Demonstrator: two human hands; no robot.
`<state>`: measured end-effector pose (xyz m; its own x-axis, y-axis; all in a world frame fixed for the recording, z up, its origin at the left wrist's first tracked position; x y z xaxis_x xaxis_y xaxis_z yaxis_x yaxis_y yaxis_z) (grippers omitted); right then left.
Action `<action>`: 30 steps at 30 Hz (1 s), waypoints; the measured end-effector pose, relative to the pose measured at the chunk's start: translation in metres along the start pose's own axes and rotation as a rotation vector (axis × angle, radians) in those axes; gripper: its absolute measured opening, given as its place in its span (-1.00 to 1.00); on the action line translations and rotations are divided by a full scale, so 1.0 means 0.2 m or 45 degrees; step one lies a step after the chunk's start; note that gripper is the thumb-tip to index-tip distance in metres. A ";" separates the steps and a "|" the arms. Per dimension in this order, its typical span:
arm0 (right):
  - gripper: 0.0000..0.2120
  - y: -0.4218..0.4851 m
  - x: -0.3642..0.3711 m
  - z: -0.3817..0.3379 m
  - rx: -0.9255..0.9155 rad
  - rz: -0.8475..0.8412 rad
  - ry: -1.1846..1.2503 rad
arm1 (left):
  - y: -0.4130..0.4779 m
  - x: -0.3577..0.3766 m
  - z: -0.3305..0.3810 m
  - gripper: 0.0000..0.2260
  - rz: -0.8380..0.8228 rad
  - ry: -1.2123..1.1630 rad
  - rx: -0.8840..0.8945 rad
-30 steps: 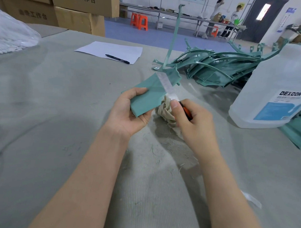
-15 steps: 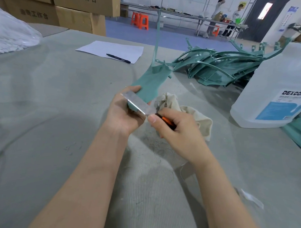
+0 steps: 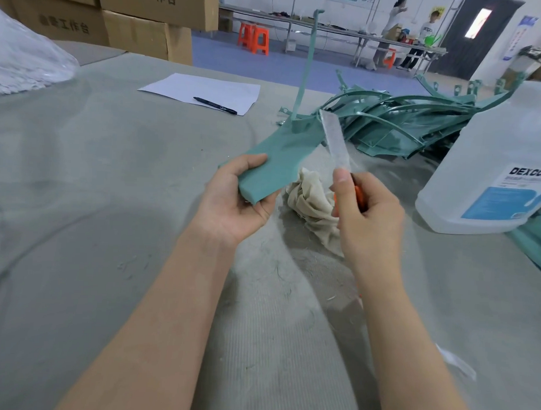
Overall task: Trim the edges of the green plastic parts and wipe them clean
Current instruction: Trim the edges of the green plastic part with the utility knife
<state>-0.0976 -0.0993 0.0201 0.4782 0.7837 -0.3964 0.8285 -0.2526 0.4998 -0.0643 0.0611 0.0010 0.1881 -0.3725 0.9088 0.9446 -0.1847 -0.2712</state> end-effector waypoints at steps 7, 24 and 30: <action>-0.70 -0.03 0.06 -0.03 -0.091 -0.106 -0.062 | -0.01 0.01 -0.01 -0.82 -0.022 -0.070 -0.021; -0.68 -0.01 0.00 -0.02 0.000 0.028 0.052 | -0.03 0.02 0.00 -0.80 -0.041 0.022 -0.033; -0.64 0.01 -0.05 0.01 -0.008 0.121 -0.086 | -0.04 0.03 -0.02 -0.76 -0.034 0.086 -0.061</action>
<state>-0.1005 -0.1090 0.0241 0.5735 0.7160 -0.3980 0.7766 -0.3206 0.5423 -0.0719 0.0559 0.0071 0.1431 -0.4268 0.8930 0.9349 -0.2378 -0.2635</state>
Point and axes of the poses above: each hand's wrist, its own y-axis towards the middle knuckle, its own x-axis out of the palm, z = x × y, the point moved 5 cm from there along y, towards the middle knuckle, and after that the axes turned 8 degrees about -y, right-handed, at the moved point
